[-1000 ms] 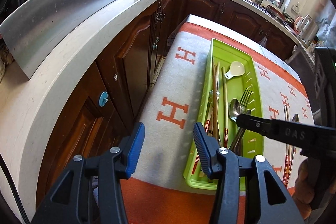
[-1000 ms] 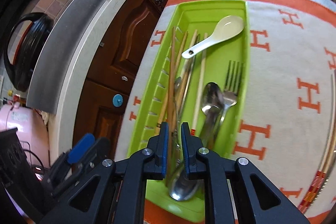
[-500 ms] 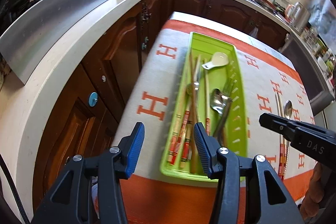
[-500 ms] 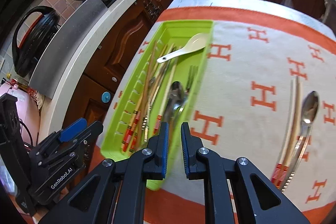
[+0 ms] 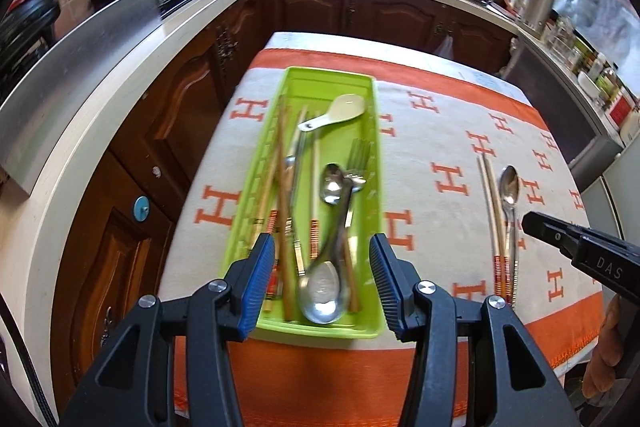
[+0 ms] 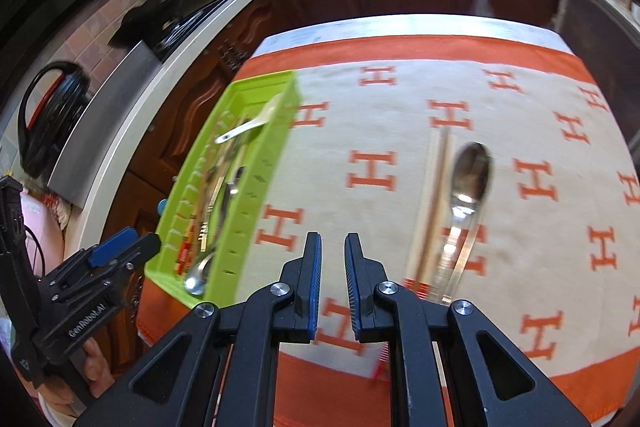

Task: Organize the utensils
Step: 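Reach and close the left tool on a red-striped chopstick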

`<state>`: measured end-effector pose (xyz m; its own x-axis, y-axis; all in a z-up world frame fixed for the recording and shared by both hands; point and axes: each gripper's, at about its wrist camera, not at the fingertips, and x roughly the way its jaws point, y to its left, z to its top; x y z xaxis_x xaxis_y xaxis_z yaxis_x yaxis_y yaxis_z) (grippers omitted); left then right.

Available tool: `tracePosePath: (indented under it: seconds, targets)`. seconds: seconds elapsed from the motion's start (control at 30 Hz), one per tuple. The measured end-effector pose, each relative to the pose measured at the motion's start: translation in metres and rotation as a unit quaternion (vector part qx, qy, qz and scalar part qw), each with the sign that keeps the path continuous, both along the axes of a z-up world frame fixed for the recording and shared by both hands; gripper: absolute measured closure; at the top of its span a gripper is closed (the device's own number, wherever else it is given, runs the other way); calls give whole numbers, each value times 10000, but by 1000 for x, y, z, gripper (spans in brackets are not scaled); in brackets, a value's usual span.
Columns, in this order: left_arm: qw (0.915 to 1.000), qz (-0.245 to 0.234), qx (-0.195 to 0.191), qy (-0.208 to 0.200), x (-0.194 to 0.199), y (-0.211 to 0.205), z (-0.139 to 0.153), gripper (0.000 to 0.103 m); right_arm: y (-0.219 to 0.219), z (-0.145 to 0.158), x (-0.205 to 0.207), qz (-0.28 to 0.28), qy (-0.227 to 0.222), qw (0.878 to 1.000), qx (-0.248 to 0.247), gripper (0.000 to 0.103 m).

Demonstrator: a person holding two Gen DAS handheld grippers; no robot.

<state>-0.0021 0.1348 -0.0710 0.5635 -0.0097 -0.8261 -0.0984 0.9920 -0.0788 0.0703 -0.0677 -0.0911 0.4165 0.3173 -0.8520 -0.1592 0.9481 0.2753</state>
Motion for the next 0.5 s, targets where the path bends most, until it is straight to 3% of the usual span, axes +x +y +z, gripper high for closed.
tracePosePath:
  seconds: [0.5]
  targets:
    - [9974,-679,23,240,19,-72,-6,55,-98,-19,-21,-794,56,9968,15,91]
